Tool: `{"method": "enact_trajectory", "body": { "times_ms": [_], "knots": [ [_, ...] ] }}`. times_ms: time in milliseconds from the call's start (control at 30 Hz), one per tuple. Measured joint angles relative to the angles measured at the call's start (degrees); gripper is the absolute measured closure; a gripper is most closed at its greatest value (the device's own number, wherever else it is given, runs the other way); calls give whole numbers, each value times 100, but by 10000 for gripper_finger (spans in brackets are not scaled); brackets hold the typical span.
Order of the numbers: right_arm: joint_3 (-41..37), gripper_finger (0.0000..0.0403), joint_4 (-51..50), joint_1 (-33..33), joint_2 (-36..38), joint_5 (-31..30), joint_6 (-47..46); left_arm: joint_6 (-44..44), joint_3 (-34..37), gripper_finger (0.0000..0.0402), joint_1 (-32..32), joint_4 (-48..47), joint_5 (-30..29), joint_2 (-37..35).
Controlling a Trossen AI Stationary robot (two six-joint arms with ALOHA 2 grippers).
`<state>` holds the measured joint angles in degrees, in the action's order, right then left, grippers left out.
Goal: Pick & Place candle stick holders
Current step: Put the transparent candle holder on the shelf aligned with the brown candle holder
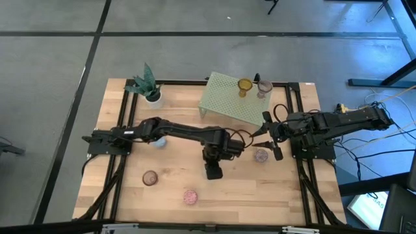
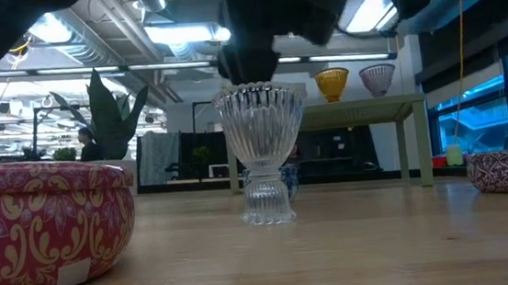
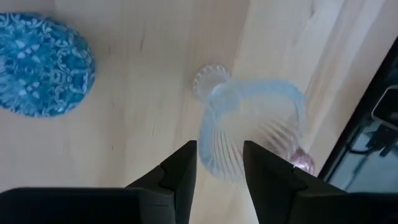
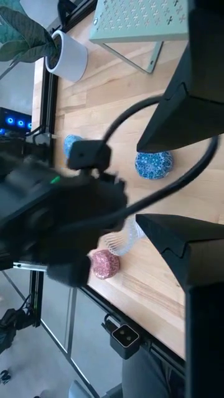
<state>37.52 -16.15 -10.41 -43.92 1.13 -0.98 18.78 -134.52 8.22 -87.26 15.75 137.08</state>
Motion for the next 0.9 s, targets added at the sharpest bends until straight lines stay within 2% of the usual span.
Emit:
{"method": "enact_trajectory", "body": {
  "times_ms": [200, 533, 733, 900],
  "knots": [
    [-4, 230, 21, 0, -35, 44, 76, -43, -13, 274, 295, -151, -628, -193],
    [-4, 230, 316, 0, -258, 44, 144, 82, 12, 274, 839, -279, -2493, -610],
    [-4, 230, 971, -2, -127, 48, 363, 425, 13, 274, 1168, -275, -3102, -906],
    [-4, 230, 1021, -2, -17, 61, 409, 305, 14, 274, 1262, -276, -3256, -1081]
  ]
}}
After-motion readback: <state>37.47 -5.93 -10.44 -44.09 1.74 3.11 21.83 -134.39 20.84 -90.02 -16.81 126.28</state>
